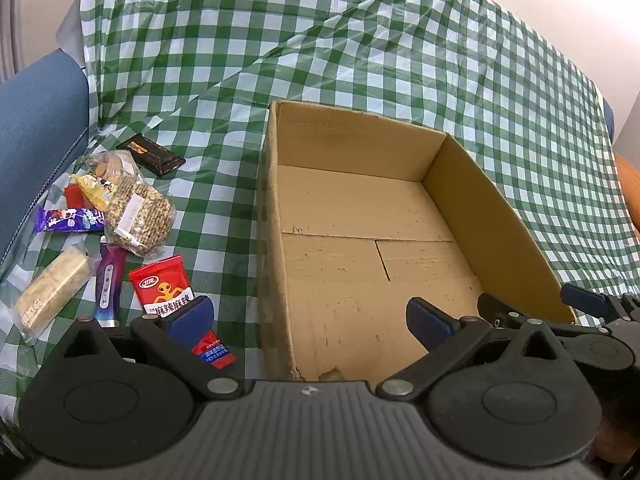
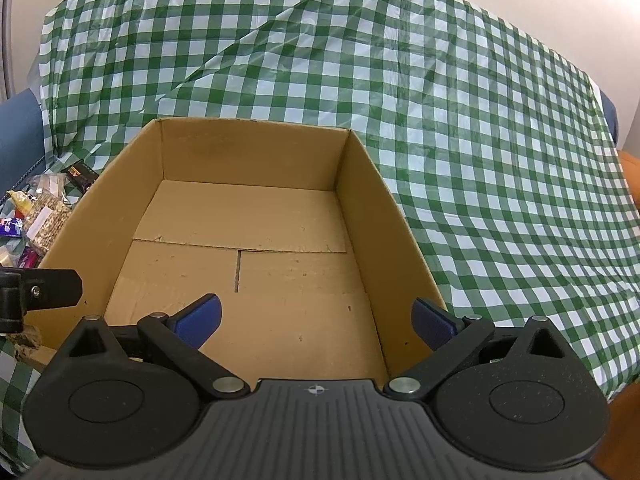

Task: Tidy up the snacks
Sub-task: 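Move both tools from the box toward the snack pile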

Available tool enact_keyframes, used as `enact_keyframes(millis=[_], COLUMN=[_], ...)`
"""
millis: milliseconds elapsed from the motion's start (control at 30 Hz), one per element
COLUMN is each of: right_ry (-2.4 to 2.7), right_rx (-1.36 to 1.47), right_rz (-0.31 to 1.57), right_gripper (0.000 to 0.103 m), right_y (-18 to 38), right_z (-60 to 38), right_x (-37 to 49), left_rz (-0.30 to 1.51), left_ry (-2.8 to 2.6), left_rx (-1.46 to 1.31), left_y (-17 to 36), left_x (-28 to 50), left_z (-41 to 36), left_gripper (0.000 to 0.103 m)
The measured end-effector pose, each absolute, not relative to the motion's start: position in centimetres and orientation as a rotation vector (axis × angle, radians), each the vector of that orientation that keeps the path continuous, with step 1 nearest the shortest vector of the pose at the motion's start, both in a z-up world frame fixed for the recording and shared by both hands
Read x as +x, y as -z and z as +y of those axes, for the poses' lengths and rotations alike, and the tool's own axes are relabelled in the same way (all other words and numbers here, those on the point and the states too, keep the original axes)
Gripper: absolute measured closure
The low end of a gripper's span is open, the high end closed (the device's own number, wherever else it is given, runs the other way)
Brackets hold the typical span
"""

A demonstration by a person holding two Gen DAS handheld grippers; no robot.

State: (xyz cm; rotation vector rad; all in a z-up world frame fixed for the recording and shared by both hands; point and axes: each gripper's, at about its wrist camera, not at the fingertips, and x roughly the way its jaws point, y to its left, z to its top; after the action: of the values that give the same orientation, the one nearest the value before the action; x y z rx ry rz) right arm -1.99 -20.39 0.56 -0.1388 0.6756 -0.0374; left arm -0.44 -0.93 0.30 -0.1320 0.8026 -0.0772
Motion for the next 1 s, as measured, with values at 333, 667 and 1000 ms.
enact_keyframes(millis=[333, 667, 1000], right_ry=[0.033, -0.079, -0.141], right_rx=[-0.109, -0.056, -0.054], right_rz=[0.640, 0.482, 0.429], right_gripper=[0.012, 0.019, 0.022], right_y=[-0.6, -1.6, -2.4], right_z=[-20.4, -18.2, -14.7], right_x=[-2.0, -3.9, -4.8], left_rz=[0.750, 0.584, 0.686], left_ry=[0.105, 0.297, 0.583], left_rx=[-0.117, -0.102, -0.071], left_y=[-1.4, -6.4, -6.1], left_x=[-1.2, -4.0, -3.1], left_z=[-1.3, 0.2, 6.8], left_gripper=[0.001, 0.001, 0.024])
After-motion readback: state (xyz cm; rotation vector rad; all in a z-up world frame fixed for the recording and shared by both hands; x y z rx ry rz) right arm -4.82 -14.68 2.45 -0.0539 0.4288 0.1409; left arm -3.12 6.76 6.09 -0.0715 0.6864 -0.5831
